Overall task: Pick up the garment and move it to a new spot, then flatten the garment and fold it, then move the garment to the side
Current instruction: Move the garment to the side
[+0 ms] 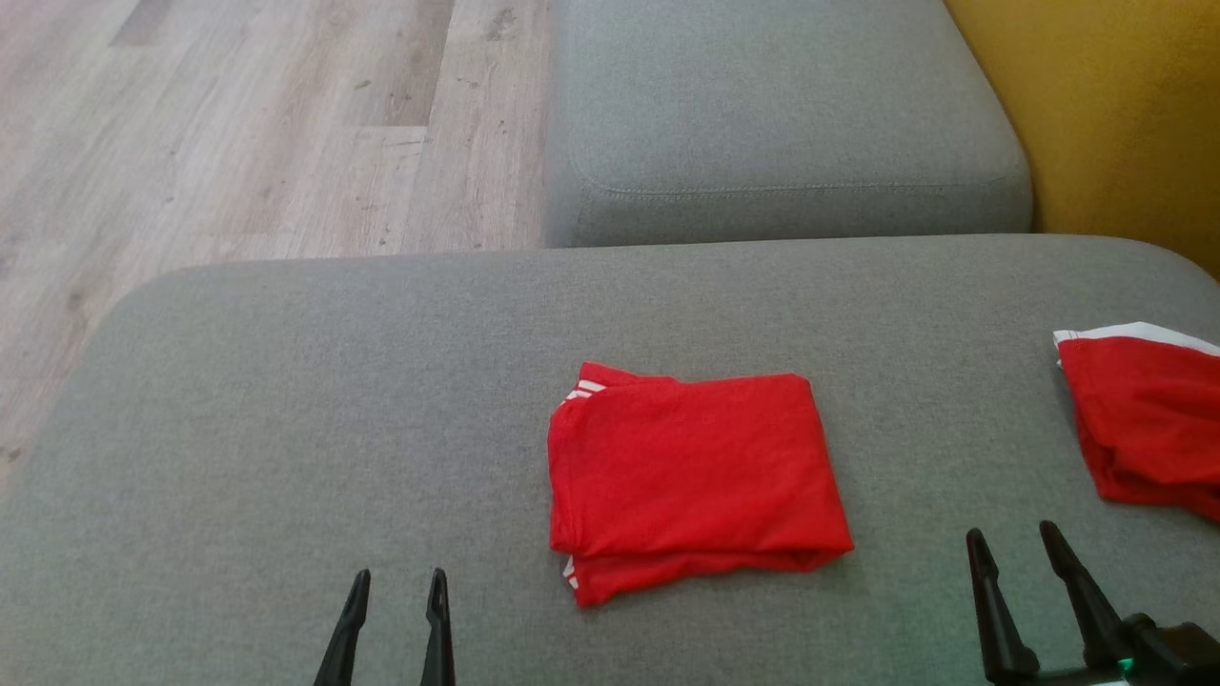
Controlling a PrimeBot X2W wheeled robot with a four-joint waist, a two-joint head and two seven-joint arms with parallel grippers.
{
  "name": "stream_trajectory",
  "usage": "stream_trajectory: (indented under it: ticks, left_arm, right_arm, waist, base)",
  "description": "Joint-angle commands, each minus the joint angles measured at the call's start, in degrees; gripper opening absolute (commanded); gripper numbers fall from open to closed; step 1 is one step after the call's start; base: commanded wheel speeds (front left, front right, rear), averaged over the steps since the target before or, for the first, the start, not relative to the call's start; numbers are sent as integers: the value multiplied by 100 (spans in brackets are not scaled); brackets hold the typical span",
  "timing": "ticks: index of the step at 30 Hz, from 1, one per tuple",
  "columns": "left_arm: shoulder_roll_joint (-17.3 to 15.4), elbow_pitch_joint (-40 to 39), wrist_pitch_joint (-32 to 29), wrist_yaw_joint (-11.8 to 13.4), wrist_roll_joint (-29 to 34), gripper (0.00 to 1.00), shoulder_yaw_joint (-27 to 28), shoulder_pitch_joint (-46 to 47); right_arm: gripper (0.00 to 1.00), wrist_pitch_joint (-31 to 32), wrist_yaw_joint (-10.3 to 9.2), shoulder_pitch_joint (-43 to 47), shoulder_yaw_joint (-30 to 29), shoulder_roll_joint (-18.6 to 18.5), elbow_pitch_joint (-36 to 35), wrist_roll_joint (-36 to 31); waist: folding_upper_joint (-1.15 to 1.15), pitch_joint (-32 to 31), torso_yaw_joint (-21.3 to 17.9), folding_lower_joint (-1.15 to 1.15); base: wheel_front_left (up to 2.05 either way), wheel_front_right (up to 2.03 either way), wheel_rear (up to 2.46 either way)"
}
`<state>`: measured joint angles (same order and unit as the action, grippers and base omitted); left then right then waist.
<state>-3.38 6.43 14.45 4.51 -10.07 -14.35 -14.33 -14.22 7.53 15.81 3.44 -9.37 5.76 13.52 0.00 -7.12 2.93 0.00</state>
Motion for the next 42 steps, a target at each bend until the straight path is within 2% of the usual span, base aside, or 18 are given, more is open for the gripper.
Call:
stream_trajectory:
  ticks: [1,20,26,31,33,36,37,42]
  left_arm:
    - [50,-171,55,-22,28,100,223,217]
    - [50,-178,55,-65,37,100,229,229]
    - [50,-155,55,-123,13,100,164,289]
    - [50,-428,55,-192,-55,100,79,432]
    - [50,-496,55,-185,-52,100,44,441]
    - [50,-537,55,-155,-27,100,2,422]
    - [50,-552,55,-138,15,100,-35,446]
    - [50,-542,55,-87,108,100,-134,542]
  right_arm:
    - [100,-77,-4,-182,115,-80,-159,-36]
    - [100,-77,-4,-226,128,-71,-25,-34]
    - [100,-77,-4,-565,297,-141,565,189]
    - [100,-74,-4,-1135,352,-101,1284,433]
    - [100,81,-4,-1413,561,-105,1599,703]
    - [100,577,-4,-1858,788,-159,2037,1169]
    - [100,874,-4,-2165,842,-142,2272,1508]
    - [100,1501,-4,-2868,1012,-126,2857,2020]
  waist:
    - [0,-3,1,0]
    - [0,28,44,0]
    - [0,158,91,0]
    - [0,327,192,0]
    - [0,387,222,0]
    - [0,456,253,0]
    - [0,506,296,0]
    - [0,629,394,0]
  base:
    - [0,0,0]
    - [0,0,0]
    - [0,0,0]
    - [0,0,0]
    - [0,0,0]
    - [0,0,0]
    - [0,0,0]
    - [0,0,0]
